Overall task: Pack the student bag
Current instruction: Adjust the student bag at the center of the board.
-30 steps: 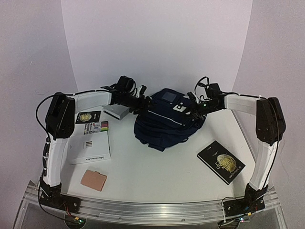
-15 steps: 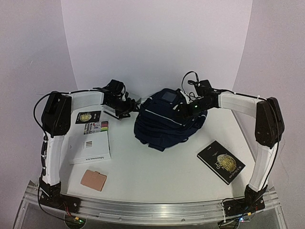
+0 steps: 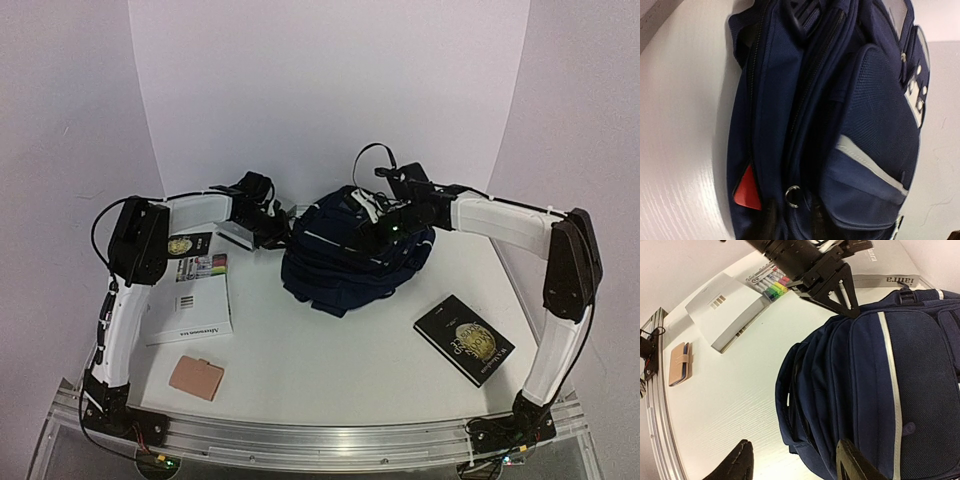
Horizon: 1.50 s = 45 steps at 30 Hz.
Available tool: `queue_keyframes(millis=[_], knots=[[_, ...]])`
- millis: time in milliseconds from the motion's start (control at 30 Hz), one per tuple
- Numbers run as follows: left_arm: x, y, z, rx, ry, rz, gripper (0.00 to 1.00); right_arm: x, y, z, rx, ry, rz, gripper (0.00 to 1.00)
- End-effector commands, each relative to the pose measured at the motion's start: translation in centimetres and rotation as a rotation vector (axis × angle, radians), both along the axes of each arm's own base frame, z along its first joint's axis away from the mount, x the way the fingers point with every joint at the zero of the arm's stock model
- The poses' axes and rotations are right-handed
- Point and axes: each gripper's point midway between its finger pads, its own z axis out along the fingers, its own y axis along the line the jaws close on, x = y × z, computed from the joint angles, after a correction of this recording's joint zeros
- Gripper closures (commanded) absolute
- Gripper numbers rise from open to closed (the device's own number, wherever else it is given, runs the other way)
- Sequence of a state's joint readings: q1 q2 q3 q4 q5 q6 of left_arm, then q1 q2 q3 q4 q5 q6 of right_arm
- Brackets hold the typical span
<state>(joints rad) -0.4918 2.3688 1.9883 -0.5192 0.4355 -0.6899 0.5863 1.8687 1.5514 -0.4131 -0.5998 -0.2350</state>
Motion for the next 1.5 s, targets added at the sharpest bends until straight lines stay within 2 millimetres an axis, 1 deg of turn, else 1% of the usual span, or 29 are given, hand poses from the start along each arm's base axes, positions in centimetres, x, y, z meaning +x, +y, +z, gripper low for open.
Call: queue_keyframes(millis=[0, 33, 167, 233, 300, 367, 467, 567, 633, 733, 767, 800, 833, 867, 933, 967, 1000, 1100, 1167, 1300, 1367, 1400, 1433, 1467], knots=[[-0.1, -2.2, 4.5, -0.081, -0.064, -0.051, 0.96, -0.9, 0.8, 1.8, 0.011, -0.076, 0.040, 0.45], [-0.1, -2.4, 5.5, -0.095, -0.077, -0.048, 0.99, -1.1, 1.1, 2.0, 0.016, -0.080, 0.049, 0.45], [0.0, -3.0, 10.3, -0.185, -0.143, -0.041, 1.00, -2.3, 2.2, 2.3, 0.033, -0.090, 0.072, 0.46], [0.0, -3.2, 11.8, -0.223, -0.156, -0.032, 1.00, -2.8, 2.8, 2.1, 0.035, -0.098, 0.075, 0.46], [0.0, -3.3, 13.3, -0.259, -0.166, -0.021, 1.00, -2.9, 3.2, 1.9, 0.032, -0.115, 0.064, 0.47], [-0.1, -3.4, 14.0, -0.284, -0.165, -0.007, 1.00, -2.6, 3.3, 1.4, 0.026, -0.130, 0.044, 0.49], [-0.1, -3.3, 14.9, -0.315, -0.170, 0.011, 1.00, -2.1, 3.6, 1.0, 0.024, -0.133, 0.029, 0.50], [0.0, -3.5, 16.0, -0.358, -0.171, 0.023, 1.00, -1.9, 4.6, 1.1, 0.025, -0.166, 0.019, 0.50], [0.0, -3.8, 17.1, -0.397, -0.174, 0.024, 1.00, -1.8, 5.5, 1.0, 0.020, -0.195, 0.008, 0.53], [0.0, -4.1, 18.9, -0.443, -0.184, 0.020, 1.00, -0.6, 6.2, -0.1, -0.024, -0.240, -0.049, 0.58], [-0.1, -4.2, 19.4, -0.453, -0.190, 0.018, 1.00, 0.2, 6.1, -0.6, -0.041, -0.250, -0.075, 0.57], [-0.1, -4.2, 19.8, -0.460, -0.196, 0.018, 1.00, 0.8, 6.1, -1.2, -0.060, -0.260, -0.098, 0.54], [-0.1, -4.2, 20.2, -0.465, -0.200, 0.017, 1.00, 1.4, 6.0, -2.1, -0.082, -0.264, -0.110, 0.47], [-0.1, -4.2, 20.5, -0.473, -0.203, 0.017, 1.00, 1.7, 6.1, -2.6, -0.095, -0.267, -0.114, 0.44], [-0.2, -4.2, 20.9, -0.481, -0.205, 0.015, 1.00, 1.7, 6.3, -3.9, -0.110, -0.256, -0.093, 0.40], [-0.2, -4.2, 20.8, -0.482, -0.202, 0.012, 1.00, 1.6, 6.5, -4.1, -0.107, -0.249, -0.084, 0.39], [-0.2, -4.3, 20.7, -0.480, -0.200, 0.009, 1.00, 1.7, 6.6, -4.8, -0.112, -0.240, -0.082, 0.39], [-0.5, -4.3, 19.8, -0.470, -0.183, 0.003, 1.00, 2.9, 6.8, -7.0, -0.151, -0.236, -0.118, 0.37], [-0.6, -4.2, 19.4, -0.465, -0.174, 0.003, 1.00, 3.9, 6.8, -8.1, -0.174, -0.248, -0.141, 0.37], [-0.8, -4.2, 18.8, -0.464, -0.163, -0.004, 1.00, 4.6, 7.7, -8.7, -0.161, -0.253, -0.132, 0.38], [-0.9, -4.3, 18.6, -0.465, -0.159, -0.008, 1.00, 4.9, 8.1, -8.9, -0.159, -0.252, -0.134, 0.39], [-0.9, -4.3, 18.6, -0.465, -0.158, -0.010, 1.00, 4.9, 8.1, -9.1, -0.162, -0.253, -0.129, 0.44], [-1.0, -4.3, 18.6, -0.464, -0.157, -0.011, 1.00, 4.9, 8.1, -9.4, -0.168, -0.255, -0.122, 0.50], [-1.0, -4.3, 18.5, -0.462, -0.156, -0.009, 1.00, 4.8, 8.2, -9.4, -0.168, -0.256, -0.113, 0.67]])
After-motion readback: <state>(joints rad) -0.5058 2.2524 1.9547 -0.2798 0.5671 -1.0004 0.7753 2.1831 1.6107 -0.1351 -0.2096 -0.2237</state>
